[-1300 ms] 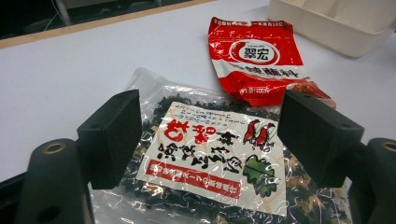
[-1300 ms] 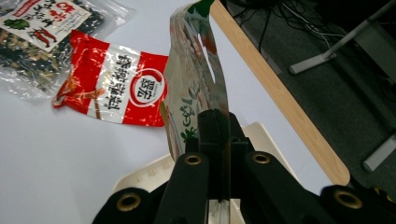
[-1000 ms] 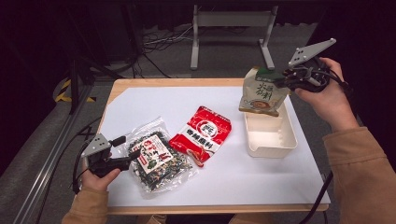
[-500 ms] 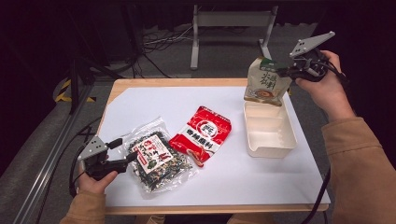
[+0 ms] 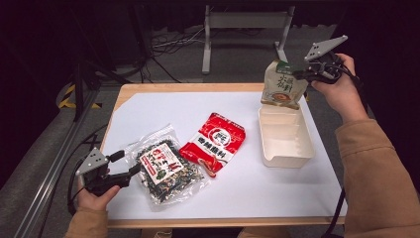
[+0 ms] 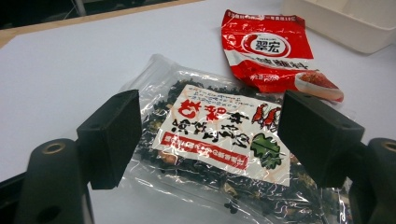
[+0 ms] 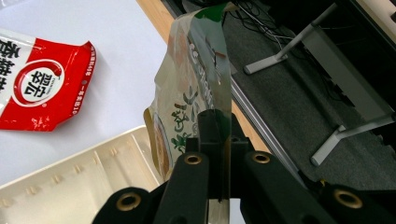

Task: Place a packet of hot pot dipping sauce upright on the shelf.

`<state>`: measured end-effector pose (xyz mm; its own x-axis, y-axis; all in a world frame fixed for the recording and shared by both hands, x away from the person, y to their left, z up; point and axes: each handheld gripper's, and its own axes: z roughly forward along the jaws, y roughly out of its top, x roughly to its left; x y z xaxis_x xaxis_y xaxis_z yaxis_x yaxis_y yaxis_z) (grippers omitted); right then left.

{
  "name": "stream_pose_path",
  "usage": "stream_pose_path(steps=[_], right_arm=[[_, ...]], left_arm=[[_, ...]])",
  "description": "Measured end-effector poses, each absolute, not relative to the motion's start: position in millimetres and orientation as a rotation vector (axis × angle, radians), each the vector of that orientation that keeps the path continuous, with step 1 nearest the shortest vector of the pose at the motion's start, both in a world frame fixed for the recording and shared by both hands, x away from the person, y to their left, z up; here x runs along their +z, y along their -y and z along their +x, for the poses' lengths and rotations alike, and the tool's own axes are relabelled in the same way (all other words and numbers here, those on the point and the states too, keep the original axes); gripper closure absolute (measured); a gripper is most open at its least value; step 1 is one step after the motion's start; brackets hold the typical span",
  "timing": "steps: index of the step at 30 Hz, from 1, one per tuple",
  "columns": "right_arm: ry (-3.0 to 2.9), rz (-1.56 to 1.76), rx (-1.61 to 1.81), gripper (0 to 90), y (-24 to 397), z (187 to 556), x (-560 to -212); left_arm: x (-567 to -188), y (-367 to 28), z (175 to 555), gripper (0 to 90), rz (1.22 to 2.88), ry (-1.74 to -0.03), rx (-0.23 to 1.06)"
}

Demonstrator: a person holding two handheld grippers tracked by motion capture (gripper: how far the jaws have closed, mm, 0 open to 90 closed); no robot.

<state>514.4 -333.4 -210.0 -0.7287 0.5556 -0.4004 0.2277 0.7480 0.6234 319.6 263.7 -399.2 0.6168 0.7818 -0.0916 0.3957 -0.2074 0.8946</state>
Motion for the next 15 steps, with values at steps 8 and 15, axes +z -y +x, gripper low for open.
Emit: stream_pose_path(steps=[8,15], right_arm=[[-2.378,0.567,0.725,89.5,334,523,-224],[-2.391,0.562,0.708,89.5,338,530,-234]], left_arm=[[-399,-266,315,22.6,1.823,-0.963,0.483],[-400,-267,314,22.6,1.821,-0.970,0.482]])
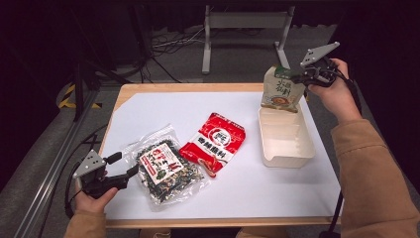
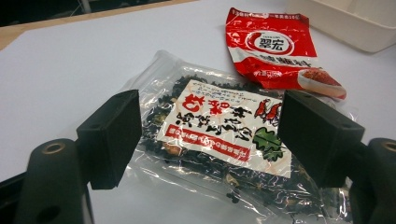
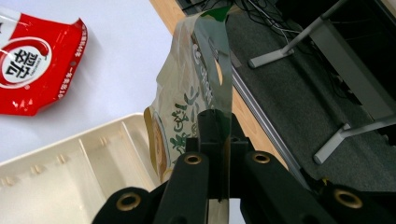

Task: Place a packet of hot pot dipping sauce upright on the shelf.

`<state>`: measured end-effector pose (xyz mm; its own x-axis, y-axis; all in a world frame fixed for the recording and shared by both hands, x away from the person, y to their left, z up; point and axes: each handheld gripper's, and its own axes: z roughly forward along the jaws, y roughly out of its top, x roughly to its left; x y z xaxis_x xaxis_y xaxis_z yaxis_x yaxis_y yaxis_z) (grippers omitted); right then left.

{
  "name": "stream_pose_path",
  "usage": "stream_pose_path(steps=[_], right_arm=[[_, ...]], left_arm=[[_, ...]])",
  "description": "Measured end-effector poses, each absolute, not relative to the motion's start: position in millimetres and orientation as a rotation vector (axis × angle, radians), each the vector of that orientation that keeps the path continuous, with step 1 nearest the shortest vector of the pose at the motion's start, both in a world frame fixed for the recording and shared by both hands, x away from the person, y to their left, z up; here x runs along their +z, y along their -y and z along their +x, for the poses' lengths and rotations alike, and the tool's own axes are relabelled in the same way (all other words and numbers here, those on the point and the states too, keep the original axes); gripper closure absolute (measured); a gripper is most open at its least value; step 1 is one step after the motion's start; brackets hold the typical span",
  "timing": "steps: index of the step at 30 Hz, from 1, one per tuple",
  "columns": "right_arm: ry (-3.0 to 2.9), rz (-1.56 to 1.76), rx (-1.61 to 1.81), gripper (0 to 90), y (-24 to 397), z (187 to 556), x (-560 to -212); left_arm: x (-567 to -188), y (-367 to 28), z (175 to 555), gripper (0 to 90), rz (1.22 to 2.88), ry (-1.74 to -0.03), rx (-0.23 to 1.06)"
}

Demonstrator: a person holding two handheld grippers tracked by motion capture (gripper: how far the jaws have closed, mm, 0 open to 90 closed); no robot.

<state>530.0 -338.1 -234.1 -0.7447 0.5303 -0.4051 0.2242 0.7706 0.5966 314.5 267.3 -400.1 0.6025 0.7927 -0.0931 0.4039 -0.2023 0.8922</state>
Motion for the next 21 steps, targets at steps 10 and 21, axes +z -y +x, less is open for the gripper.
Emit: stream_pose_path(steps=[10,21], right_arm=[[-2.402,0.536,0.708,89.4,343,534,-250],[-2.421,0.541,0.711,89.4,341,535,-262]], left_arm=[[-400,-266,316,22.6,1.825,-0.964,0.482],[-400,-264,318,22.6,1.830,-0.959,0.476]])
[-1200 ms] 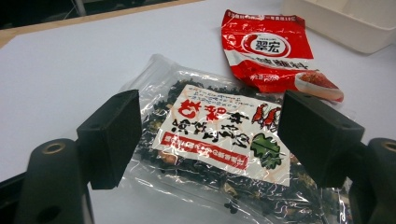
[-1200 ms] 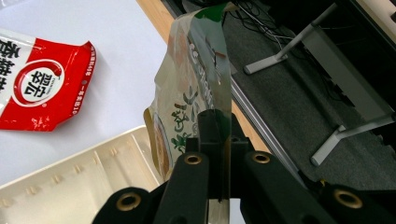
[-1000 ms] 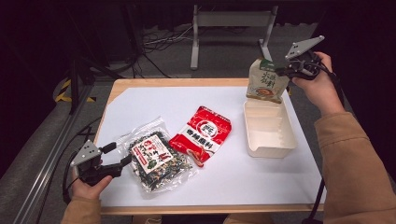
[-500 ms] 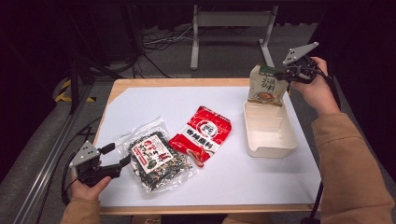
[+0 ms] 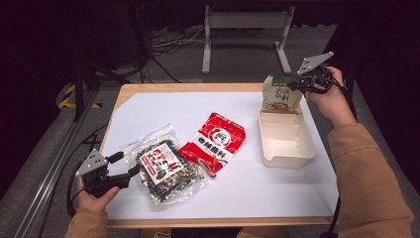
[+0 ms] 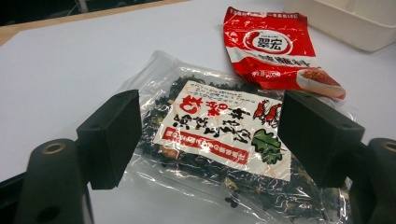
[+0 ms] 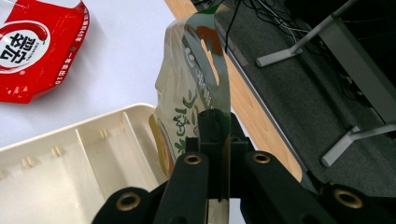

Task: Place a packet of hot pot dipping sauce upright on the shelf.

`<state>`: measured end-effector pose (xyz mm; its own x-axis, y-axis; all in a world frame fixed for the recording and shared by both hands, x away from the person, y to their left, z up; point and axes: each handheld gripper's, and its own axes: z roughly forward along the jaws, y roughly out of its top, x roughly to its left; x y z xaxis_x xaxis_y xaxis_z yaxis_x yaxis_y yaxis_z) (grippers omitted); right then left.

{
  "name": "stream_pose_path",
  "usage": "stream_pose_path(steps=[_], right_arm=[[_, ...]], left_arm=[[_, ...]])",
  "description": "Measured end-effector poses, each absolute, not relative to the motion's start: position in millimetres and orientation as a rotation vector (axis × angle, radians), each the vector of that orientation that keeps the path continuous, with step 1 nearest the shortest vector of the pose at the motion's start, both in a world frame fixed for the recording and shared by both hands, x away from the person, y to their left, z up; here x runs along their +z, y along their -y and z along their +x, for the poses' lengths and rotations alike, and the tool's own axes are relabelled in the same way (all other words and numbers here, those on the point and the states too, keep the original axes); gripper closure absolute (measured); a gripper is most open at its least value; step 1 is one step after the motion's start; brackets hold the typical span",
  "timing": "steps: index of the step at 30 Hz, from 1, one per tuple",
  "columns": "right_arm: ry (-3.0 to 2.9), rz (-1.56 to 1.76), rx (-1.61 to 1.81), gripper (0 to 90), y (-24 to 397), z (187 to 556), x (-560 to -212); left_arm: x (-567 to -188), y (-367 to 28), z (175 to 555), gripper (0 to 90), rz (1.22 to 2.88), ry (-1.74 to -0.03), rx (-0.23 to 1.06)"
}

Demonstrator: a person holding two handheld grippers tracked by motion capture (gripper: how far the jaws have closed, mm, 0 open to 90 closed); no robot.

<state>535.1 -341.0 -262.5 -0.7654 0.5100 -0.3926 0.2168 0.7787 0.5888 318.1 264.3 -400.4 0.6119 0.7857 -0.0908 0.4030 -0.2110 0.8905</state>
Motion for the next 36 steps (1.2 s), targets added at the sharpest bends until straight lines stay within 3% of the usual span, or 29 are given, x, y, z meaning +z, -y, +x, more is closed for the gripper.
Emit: stream_pose_path(steps=[27,36], right_arm=[[-2.477,0.732,0.678,88.5,346,541,-289],[-2.448,0.765,0.671,80.1,346,540,-290]], left_arm=[[-401,-262,322,22.5,1.834,-0.949,0.464],[-401,-261,322,22.6,1.834,-0.946,0.467]])
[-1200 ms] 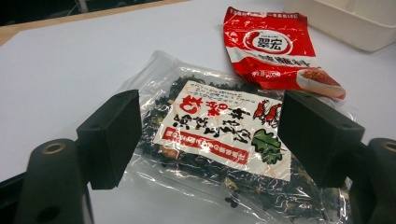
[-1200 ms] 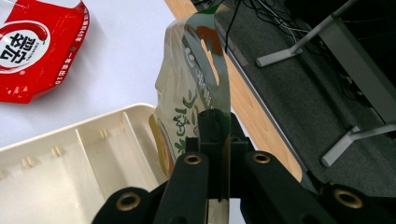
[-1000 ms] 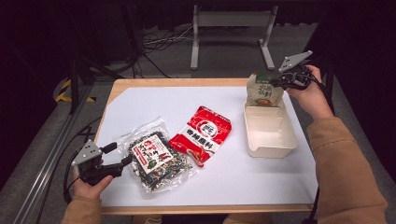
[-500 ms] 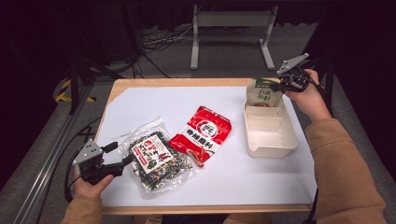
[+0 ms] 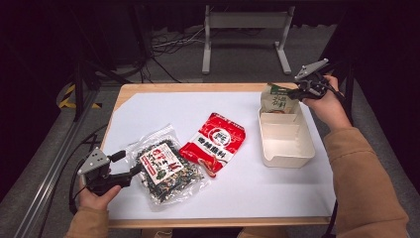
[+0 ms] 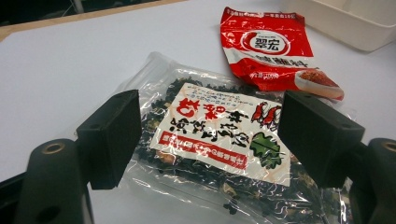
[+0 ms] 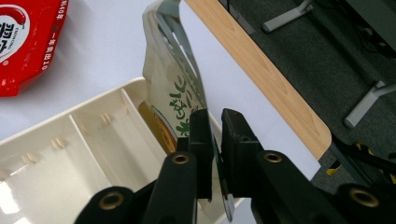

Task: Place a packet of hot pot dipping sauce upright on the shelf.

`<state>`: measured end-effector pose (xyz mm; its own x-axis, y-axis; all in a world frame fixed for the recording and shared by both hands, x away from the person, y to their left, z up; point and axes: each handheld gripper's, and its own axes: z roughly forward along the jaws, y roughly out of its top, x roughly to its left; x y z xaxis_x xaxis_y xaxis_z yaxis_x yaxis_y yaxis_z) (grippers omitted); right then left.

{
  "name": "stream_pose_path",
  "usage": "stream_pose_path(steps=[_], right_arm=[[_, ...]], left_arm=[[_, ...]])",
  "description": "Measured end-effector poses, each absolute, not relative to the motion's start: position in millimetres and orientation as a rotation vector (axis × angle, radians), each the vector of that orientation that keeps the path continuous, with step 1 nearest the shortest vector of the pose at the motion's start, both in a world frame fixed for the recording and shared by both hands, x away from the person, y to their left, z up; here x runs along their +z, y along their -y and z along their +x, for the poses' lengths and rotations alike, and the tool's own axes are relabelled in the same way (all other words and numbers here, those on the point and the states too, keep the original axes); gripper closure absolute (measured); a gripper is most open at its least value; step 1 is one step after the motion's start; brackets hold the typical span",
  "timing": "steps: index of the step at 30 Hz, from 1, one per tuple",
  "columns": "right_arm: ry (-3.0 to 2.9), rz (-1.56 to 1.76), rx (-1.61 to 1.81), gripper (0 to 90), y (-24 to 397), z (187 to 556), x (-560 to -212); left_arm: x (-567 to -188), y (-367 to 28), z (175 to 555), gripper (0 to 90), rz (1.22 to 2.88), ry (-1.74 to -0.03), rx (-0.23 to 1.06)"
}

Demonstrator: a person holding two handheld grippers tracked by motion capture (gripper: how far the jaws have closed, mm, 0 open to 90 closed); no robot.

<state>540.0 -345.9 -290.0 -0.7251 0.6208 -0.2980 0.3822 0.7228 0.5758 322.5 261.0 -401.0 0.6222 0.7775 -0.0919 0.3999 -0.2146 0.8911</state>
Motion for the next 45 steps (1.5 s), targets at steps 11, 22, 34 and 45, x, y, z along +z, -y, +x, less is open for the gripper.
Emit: stream_pose_path(steps=[11,22,34,45], right_arm=[[-2.323,0.795,0.693,56.8,352,536,-287],[-2.206,0.816,0.786,46.8,353,519,-275],[-2.161,0.928,0.943,45.1,344,472,-265],[-2.172,0.984,1.124,43.6,331,431,-267]], left_arm=[[-401,-260,324,22.6,1.839,-0.940,0.467],[-400,-254,332,22.6,1.846,-0.917,0.449],[-399,-242,349,22.7,1.854,-0.915,0.423],[-398,-234,356,22.7,1.862,-0.889,0.406]])
